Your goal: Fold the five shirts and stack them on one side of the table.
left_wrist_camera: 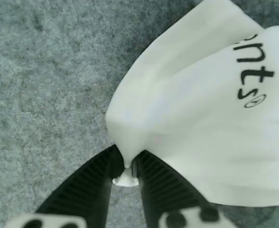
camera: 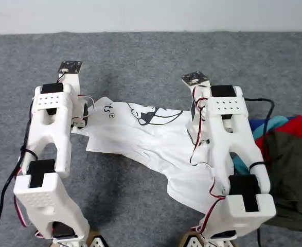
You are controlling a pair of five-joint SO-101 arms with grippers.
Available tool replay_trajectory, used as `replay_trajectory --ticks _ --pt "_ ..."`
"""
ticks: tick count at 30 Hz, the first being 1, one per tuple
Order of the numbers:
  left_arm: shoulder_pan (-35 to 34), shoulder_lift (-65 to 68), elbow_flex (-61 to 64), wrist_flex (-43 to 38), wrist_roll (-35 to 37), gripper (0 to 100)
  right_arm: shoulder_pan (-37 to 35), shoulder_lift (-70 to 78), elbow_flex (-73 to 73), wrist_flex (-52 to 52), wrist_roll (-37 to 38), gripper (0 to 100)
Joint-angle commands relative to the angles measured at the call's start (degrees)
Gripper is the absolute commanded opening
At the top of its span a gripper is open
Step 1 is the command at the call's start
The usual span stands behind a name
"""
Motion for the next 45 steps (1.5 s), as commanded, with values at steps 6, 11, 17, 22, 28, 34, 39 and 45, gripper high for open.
replay_trajectory --ticks 6,11,17,22,28,34,39,45 --pt "0.0 -0.8 -0.3 0.1 -0.3 1 1.0 -2.8 -5.5 4.3 -0.3 10.5" --pt "0.0 -0.8 -0.3 0.1 -0.3 1 5.5 -2.3 -5.6 4.4 -0.3 10.5" --pt "0.0 -0.7 -0.3 0.1 -0.3 1 5.7 -2.2 -2.5 3.8 -0.3 10.5" --pt "0.0 -0.7 -0.2 0.1 -0.3 1 4.4 -2.2 1.1 -1.1 -0.5 10.5" --pt "0.0 -0.7 -0.2 0.1 -0.3 1 2.2 -2.2 4.6 -5.3 -0.7 10.3" --pt "-0.1 -0.7 -0.1 0.1 -0.3 1 2.6 -2.2 9.2 -9.5 -0.7 10.2" --pt "0.0 -0.7 1.5 -0.4 -0.3 1 4.5 -2.2 12.7 -14.9 -0.4 9.9" --pt "0.0 -0.8 1.5 -0.4 -0.3 1 5.4 -2.7 12.7 -18.2 3.0 1.9"
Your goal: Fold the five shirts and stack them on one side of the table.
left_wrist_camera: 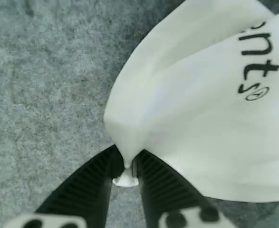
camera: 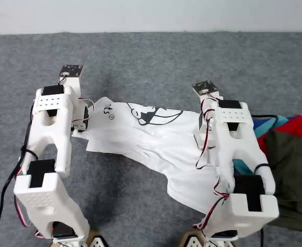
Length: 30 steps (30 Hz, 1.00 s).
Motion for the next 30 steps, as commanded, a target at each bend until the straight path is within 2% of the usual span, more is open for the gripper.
replay_trajectory --ticks 1,7,11,15,21,24,30 --pt "0.1 -0.8 -0.5 -0.4 -0.3 1 0.7 -2.8 -0.2 -1.7 4.0 1.1" --pt "0.2 -1.3 -2.6 -0.6 0.1 1 0.4 -3.2 -6.8 1.9 4.9 1.1" --pt "0.2 -1.3 -10.1 1.8 6.4 1 0.2 -6.8 -18.4 8.7 5.0 1.1" --pt "0.2 -1.3 -22.5 9.8 11.6 1 0.3 -12.5 -29.5 13.9 5.2 1.1" --pt "0.2 -1.3 -42.8 25.1 11.7 1 0.2 -21.7 -36.9 19.0 5.1 1.1" --pt "0.0 -3.1 -48.6 25.6 11.9 1 0.2 -27.6 -38.1 19.6 4.9 1.1" --pt "2.3 -16.0 -49.0 25.6 11.9 1 0.3 -43.4 -40.2 18.8 5.0 1.1"
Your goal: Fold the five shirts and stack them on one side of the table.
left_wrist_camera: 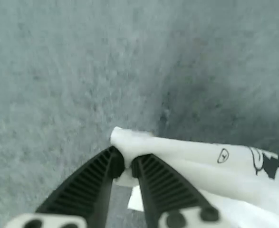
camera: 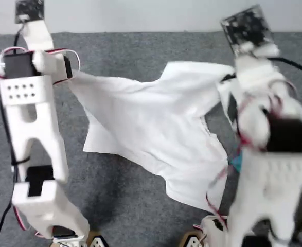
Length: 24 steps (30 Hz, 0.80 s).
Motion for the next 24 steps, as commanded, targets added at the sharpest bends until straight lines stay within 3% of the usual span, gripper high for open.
replay_trajectory --ticks 1,9,16,24 --pt "2.3 -11.7 -2.8 1.1 0.4 1 0.2 -10.7 -3.3 -1.0 0.4 1.1" --pt "7.7 -33.9 -2.7 1.1 0.1 1 1.0 -22.4 -12.2 -2.2 -1.4 1.1" --pt "8.1 -52.0 -2.8 1.0 0.1 1 7.5 -22.6 -28.4 0.5 -2.8 1.1" --pt "7.6 -59.0 -2.6 1.0 0.1 1 9.5 -22.0 -32.5 0.0 -2.9 1.1"
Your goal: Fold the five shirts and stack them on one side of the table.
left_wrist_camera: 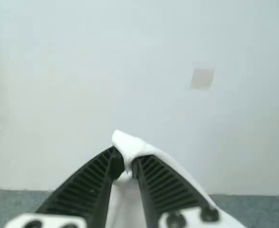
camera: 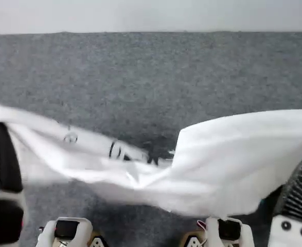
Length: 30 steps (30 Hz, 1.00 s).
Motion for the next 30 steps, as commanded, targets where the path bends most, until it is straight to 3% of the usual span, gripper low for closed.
replay_trajectory --ticks 1,9,15,18,21,25,28,30 --pt "0.2 -0.3 0.5 0.9 0.0 1 0.5 1.3 -1.1 -0.3 -0.6 1.1" --pt "0.2 -0.4 21.5 -3.6 -0.2 1 0.1 11.4 -0.7 0.3 -1.9 1.1" --pt "-2.5 -0.4 46.9 -15.9 -3.9 1 0.0 25.3 5.6 -1.4 -1.8 1.1" --pt "-5.6 -0.3 59.4 -24.3 -4.1 1 0.0 33.5 10.6 -7.1 -1.8 1.1" --pt "-6.2 -0.1 72.5 -37.2 -5.3 1 0.0 41.6 13.5 -15.0 -1.8 1.1" --pt "-5.4 7.2 88.2 -62.9 -9.1 1 -1.4 50.8 13.6 -23.3 -1.4 1.1" --pt "-4.2 20.2 89.8 -82.8 -9.3 1 -2.8 55.9 13.6 -26.9 -1.4 1.1" --pt "-2.5 30.2 86.3 -91.3 -7.6 1 -3.6 57.6 13.5 -26.8 -1.4 1.1"
